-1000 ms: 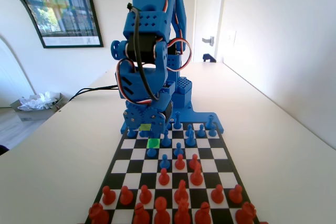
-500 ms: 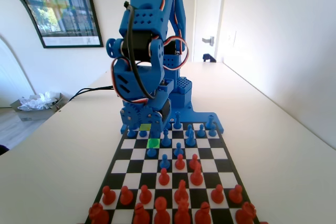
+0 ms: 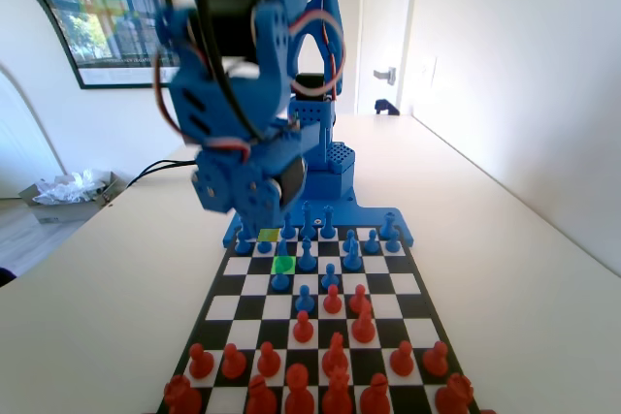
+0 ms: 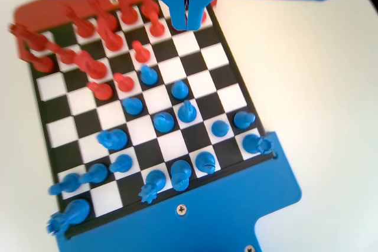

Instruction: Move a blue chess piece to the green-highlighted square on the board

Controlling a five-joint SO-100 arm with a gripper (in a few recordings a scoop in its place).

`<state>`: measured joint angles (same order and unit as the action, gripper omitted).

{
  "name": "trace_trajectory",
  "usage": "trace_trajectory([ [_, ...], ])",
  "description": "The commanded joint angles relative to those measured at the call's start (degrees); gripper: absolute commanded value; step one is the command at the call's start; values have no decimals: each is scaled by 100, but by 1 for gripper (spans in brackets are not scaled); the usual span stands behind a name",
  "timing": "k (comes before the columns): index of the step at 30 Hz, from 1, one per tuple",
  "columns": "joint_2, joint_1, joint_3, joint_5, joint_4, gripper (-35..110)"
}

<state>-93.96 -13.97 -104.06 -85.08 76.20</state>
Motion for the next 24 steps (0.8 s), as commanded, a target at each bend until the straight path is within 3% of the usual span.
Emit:
trace_trajectory([
  [1,-1028,79,624,-255,615,1],
  [14,-3094,369,747,-1169,2654,1],
  [24,-4729,519,70,-1890,2971,1],
])
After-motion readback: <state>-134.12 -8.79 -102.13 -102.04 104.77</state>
